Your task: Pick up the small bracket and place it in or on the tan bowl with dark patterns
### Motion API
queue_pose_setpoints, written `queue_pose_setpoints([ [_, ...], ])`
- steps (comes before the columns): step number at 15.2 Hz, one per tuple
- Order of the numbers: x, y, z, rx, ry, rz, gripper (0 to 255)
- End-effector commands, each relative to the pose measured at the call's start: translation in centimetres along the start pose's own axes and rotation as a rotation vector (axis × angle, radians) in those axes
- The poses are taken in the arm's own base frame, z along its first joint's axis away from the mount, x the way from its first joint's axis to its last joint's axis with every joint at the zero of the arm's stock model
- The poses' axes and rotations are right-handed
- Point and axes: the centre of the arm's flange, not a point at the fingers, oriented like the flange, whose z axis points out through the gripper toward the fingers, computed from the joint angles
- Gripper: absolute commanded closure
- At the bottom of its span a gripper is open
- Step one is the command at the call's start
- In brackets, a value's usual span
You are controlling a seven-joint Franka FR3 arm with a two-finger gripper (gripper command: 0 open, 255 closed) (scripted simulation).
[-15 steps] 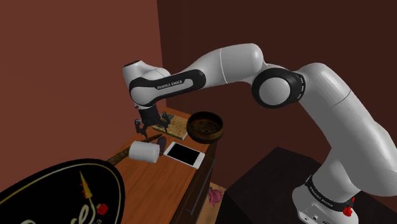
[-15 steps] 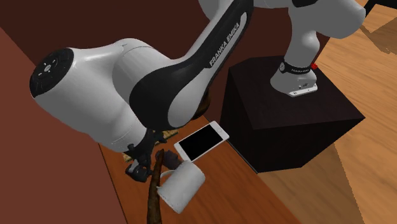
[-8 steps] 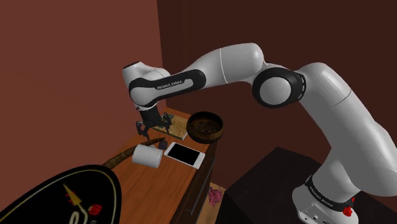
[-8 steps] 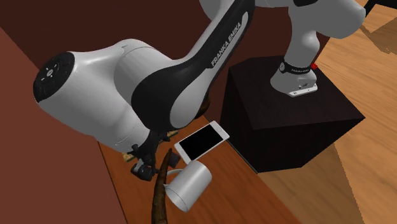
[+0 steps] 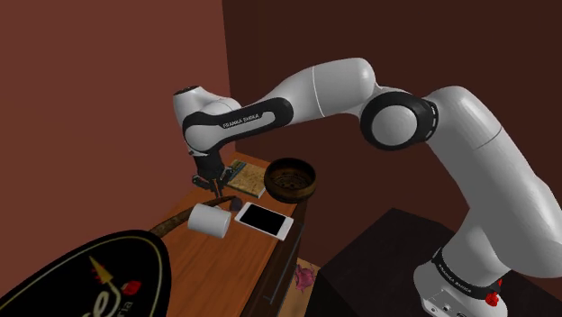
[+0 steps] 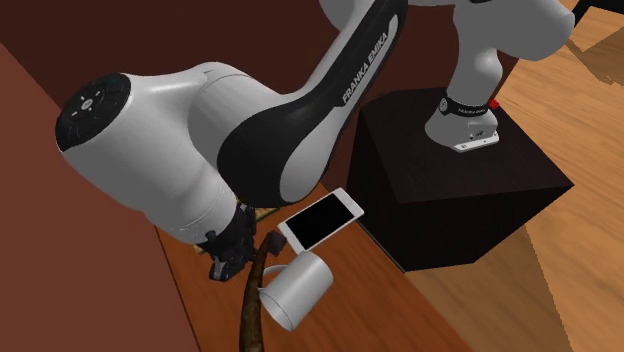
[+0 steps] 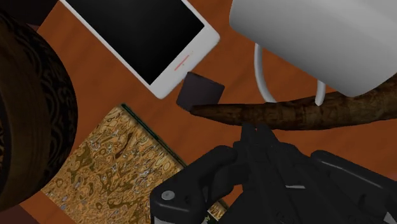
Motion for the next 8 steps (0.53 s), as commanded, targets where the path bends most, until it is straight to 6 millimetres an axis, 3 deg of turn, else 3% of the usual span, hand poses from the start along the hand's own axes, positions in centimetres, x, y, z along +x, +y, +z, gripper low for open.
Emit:
queue_pose_setpoints([
  [1,-1.2,0.5,3.4,-0.119,-0.085,-0.005,255],
  [2,0.1,0.9,2.6,-0.117,-0.086,-0.008,255],
  [3,0.0,0.9,2.1,-0.117,-0.086,-0.008,255],
  [4,0.2,-0.1,-0.1,-0.014,-0.015,-0.006,255],
  [5,0.2,-0.1,-0.1,-0.014,-0.015,-0.006,0],
  [8,0.0,3.5,1.0,0.006,-0.127,-0.019,0],
])
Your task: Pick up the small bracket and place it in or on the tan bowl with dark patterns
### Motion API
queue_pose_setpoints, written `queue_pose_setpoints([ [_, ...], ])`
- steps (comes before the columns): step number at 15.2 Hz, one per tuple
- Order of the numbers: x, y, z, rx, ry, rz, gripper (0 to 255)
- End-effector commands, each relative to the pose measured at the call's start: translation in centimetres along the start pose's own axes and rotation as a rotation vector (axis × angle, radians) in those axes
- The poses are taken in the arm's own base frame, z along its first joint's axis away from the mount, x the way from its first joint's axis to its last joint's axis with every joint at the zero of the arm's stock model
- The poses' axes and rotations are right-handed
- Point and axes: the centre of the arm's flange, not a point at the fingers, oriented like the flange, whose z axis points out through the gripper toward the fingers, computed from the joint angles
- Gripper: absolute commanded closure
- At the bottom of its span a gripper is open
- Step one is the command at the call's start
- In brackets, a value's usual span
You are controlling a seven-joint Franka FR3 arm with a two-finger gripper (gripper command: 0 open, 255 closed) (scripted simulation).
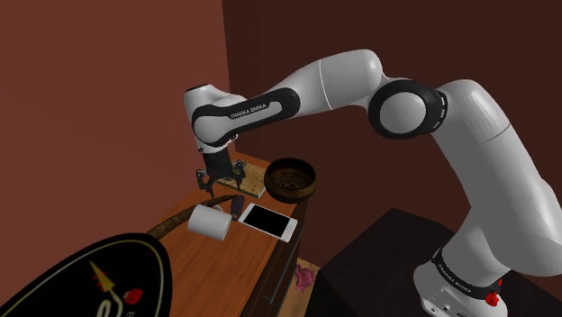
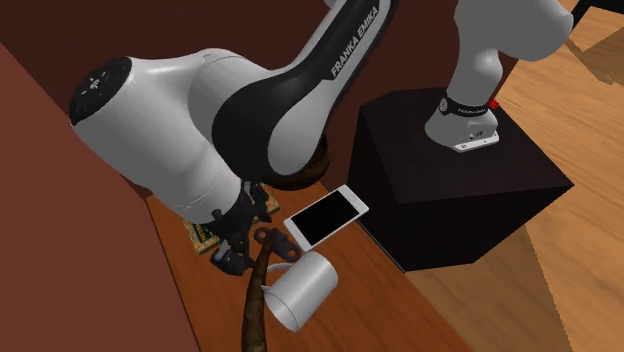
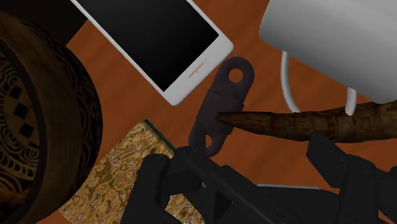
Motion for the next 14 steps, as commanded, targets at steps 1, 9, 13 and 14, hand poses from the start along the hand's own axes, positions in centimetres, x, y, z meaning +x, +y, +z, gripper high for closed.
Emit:
queue_pose_setpoints([
  [1,-0.2,2.1,1.2,0.007,-0.078,-0.009,0],
  [9,-0.6,2.6,5.4,0.010,-0.092,-0.011,0],
  [13,-0.6,2.6,5.4,0.010,-0.092,-0.011,0],
  [14,-0.6,2.6,5.4,0.010,-0.092,-0.011,0],
])
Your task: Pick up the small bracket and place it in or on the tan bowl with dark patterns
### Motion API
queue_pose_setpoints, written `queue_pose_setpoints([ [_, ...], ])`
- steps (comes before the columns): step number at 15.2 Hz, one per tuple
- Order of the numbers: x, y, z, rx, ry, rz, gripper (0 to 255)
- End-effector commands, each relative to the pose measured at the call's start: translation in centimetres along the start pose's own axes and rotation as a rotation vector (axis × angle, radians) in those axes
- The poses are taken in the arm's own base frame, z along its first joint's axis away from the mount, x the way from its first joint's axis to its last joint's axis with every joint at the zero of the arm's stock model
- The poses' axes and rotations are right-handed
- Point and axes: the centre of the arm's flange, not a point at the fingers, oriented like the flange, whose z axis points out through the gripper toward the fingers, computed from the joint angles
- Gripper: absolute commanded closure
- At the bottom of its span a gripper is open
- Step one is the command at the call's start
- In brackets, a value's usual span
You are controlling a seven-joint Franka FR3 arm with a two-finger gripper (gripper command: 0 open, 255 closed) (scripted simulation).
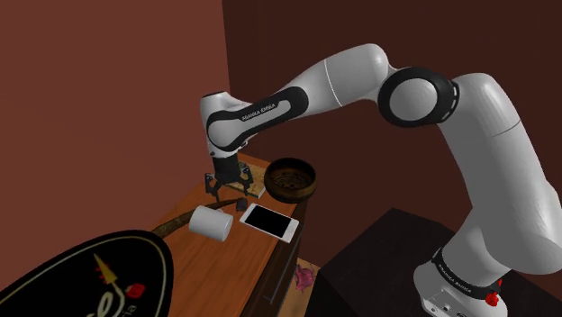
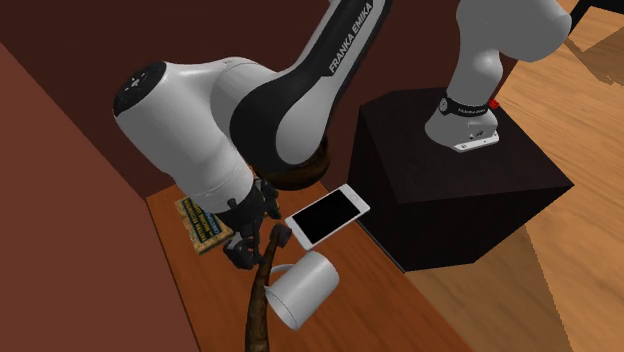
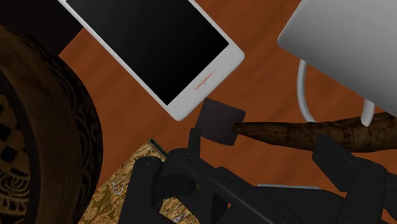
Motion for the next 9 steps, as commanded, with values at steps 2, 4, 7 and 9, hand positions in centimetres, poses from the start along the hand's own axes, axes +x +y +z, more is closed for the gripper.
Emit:
queue_pose_setpoints([
  [2,-0.64,0.25,2.95,-0.054,-0.051,-0.004,0],
  [4,-0.71,0.44,2.80,-0.054,-0.051,-0.004,255],
  [7,-0.66,0.06,2.90,-0.054,-0.050,-0.003,255],
  [9,-0.99,0.04,2.54,-0.055,-0.051,-0.005,255],
])
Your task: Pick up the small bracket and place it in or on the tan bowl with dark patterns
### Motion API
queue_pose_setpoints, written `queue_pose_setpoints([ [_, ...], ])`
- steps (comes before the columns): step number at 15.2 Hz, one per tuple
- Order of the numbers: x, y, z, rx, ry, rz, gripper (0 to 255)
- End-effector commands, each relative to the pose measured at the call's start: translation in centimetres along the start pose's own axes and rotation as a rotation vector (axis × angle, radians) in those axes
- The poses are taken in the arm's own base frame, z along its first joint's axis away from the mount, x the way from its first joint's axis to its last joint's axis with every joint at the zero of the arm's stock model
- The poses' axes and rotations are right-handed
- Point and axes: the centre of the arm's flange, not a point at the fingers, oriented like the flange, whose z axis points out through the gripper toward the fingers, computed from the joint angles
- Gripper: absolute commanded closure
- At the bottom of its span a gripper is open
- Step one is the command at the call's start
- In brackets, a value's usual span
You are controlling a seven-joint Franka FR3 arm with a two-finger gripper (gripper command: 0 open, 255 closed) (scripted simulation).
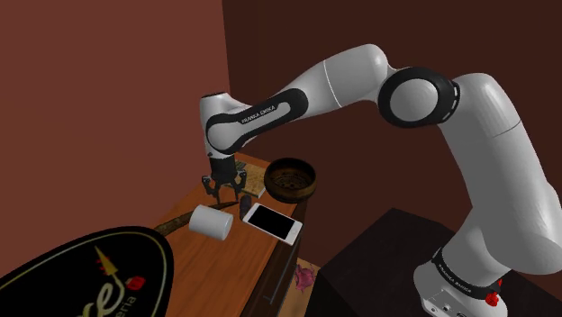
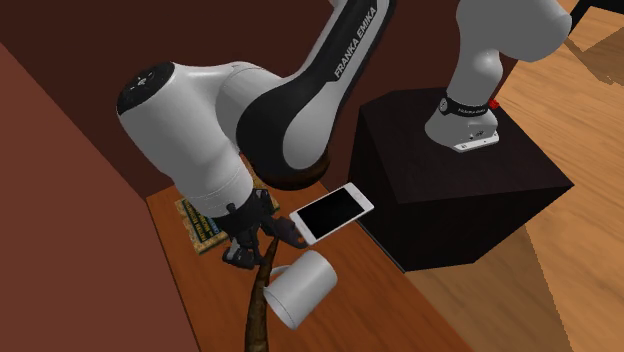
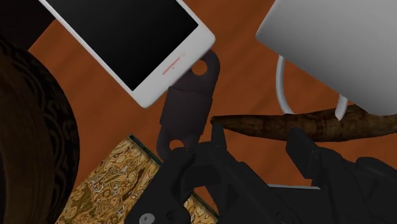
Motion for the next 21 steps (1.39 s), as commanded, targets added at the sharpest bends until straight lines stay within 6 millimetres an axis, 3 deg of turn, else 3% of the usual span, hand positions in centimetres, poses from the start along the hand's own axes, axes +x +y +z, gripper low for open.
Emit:
queue_pose_setpoints([
  [1,-1.7,0.7,3.0,-0.102,-0.088,-0.006,255],
  [4,-0.6,1.2,2.9,-0.100,-0.089,-0.006,255],
  [10,-1.3,1.2,-0.2,-0.100,-0.089,-0.006,255],
  [11,-0.8,0.4,-1.1,-0.041,-0.042,-0.008,255],
  [12,-0.8,0.4,-1.1,-0.041,-0.042,-0.008,0],
  [16,-3.0,5.6,-0.4,-0.007,0.175,0.175,0],
  [21,-2.6,5.7,2.2,-0.007,0.175,0.175,0],
])
